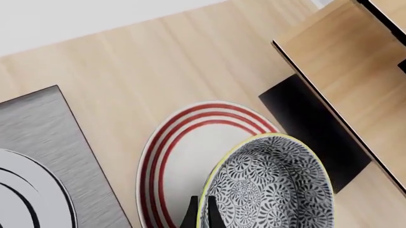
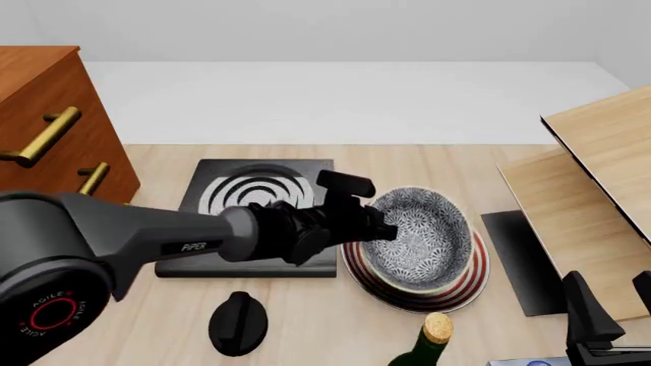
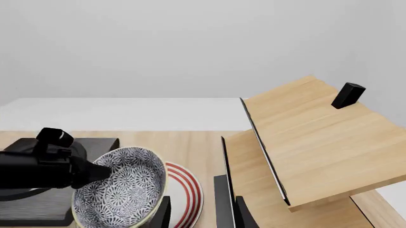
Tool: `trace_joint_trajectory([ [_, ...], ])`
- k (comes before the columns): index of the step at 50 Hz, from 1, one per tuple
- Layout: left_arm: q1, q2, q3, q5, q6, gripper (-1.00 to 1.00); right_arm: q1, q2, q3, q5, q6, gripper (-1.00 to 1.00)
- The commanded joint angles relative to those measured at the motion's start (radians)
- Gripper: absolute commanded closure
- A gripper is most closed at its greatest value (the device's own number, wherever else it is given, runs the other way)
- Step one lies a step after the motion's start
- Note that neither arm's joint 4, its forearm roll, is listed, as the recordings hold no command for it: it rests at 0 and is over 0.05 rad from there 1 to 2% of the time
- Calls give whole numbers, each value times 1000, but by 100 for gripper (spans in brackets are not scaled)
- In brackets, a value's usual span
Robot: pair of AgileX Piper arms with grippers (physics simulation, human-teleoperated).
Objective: Pick up the akita bowl and put it on the plate.
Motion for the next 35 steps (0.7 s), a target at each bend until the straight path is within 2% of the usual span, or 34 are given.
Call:
trace_joint_trajectory([
  [1, -1, 16, -8, -10, 3, 100, 0, 0, 0, 0, 0, -100],
  [27, 7, 40, -7, -28, 3, 100, 0, 0, 0, 0, 0, -100],
  [31, 10, 42, -6, -34, -2, 100, 0, 0, 0, 0, 0, -100],
  [32, 24, 46, -12, -37, -24, 100, 0, 0, 0, 0, 0, -100],
  [33, 6, 42, -10, -31, -2, 100, 0, 0, 0, 0, 0, -100],
  [34, 16, 41, -19, -21, 26, -100, 0, 0, 0, 0, 0, -100],
  [35, 14, 40, -16, -28, -2, -100, 0, 0, 0, 0, 0, -100],
])
